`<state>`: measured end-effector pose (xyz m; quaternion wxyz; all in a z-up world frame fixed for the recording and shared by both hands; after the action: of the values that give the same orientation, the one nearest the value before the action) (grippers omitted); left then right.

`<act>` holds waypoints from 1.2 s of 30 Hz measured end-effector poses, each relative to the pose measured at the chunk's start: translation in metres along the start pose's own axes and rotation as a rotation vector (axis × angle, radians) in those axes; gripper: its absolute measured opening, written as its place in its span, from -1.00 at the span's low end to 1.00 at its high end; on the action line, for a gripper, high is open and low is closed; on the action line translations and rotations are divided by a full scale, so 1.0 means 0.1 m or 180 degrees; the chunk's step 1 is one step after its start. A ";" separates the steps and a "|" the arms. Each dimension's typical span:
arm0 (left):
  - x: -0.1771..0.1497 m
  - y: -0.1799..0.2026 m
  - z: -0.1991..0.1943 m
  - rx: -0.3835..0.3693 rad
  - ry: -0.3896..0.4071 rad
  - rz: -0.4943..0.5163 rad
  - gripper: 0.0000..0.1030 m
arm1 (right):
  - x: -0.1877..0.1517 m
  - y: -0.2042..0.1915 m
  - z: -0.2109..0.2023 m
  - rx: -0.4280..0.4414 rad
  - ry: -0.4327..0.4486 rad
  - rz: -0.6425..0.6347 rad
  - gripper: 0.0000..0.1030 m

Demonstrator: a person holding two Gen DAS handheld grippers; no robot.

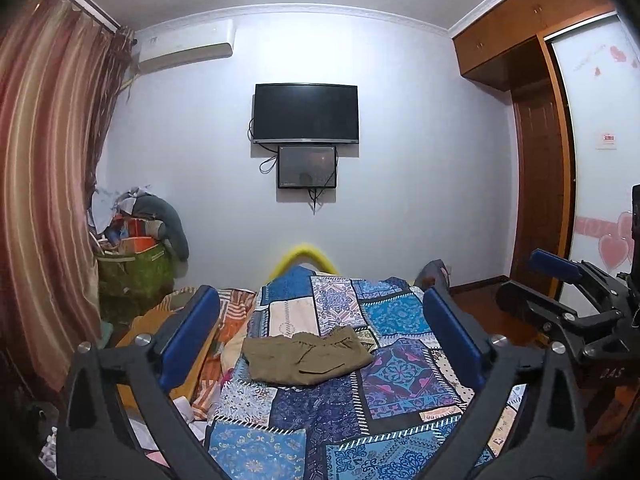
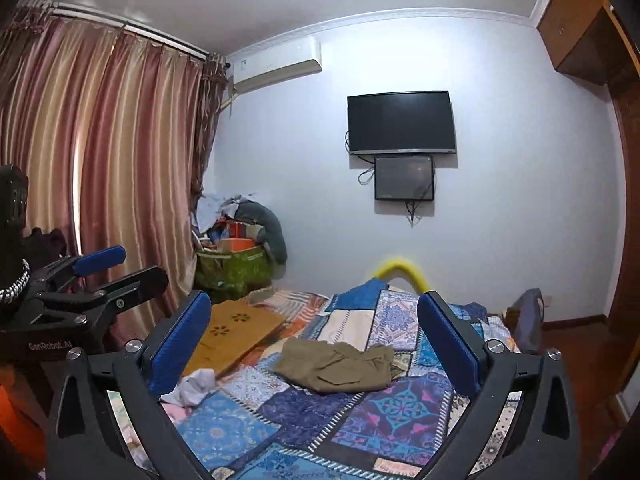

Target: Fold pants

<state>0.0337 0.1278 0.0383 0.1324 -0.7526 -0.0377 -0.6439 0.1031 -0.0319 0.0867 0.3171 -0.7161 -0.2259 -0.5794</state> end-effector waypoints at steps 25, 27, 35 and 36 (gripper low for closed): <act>-0.13 0.05 0.10 -0.0035 -0.0096 -0.0086 1.00 | 0.00 0.09 -0.09 -0.0018 -0.0039 0.0105 0.99; -0.13 0.03 0.11 -0.0046 -0.0102 -0.0106 1.00 | 0.00 0.10 -0.09 -0.0025 -0.0035 0.0110 1.00; -0.15 0.02 0.12 -0.0039 -0.0124 -0.0116 1.00 | 0.01 0.12 -0.11 -0.0012 -0.0049 0.0149 1.00; -0.15 0.03 0.13 -0.0040 -0.0128 -0.0121 1.00 | 0.01 0.11 -0.11 -0.0014 -0.0048 0.0146 1.00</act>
<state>0.0441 0.1302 0.0218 0.1146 -0.7654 -0.0505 -0.6313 0.1038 -0.0475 0.0867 0.3270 -0.7260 -0.2106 -0.5671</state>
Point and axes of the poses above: each gripper's, at about its wrist camera, not at the fingertips, and z roughly the way its jaws point, y to its right, x to its top, the point moved 3 cm from there along z, roughly the way its jaws point, and after that the axes turned 9 degrees about z, right-handed, at the moved point
